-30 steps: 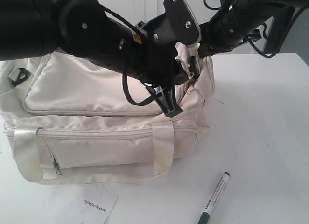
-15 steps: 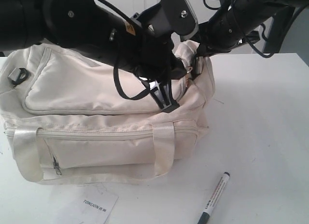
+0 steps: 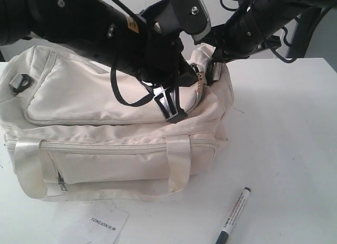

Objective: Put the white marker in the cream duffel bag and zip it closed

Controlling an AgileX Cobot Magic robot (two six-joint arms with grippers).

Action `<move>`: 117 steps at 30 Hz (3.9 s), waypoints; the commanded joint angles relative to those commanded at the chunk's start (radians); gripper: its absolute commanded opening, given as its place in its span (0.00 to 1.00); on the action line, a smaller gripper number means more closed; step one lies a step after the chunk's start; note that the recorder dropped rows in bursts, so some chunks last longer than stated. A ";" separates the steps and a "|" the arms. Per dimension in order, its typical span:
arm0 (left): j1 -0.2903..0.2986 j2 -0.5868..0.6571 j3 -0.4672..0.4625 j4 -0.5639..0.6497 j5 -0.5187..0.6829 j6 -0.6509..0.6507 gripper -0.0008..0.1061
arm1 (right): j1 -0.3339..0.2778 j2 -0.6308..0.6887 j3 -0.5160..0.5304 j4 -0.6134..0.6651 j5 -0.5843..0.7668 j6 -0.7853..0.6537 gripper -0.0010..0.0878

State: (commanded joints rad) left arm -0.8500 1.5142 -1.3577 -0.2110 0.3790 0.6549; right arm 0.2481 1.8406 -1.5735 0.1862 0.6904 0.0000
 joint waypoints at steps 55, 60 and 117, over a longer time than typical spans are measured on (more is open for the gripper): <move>0.000 0.059 0.001 0.011 -0.121 -0.314 0.01 | 0.032 0.063 -0.123 0.183 0.173 -0.111 0.01; 0.000 0.050 0.001 0.011 -0.109 -0.314 0.01 | 0.030 0.063 -0.123 0.176 0.156 -0.085 0.01; 0.000 -0.029 0.001 -0.306 0.178 -0.073 0.01 | -0.009 0.066 -0.123 0.176 0.104 -0.046 0.01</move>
State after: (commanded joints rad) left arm -0.8500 1.4851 -1.3563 -0.5170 0.5566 0.5815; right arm 0.2387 1.9064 -1.6964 0.3621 0.7941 -0.0460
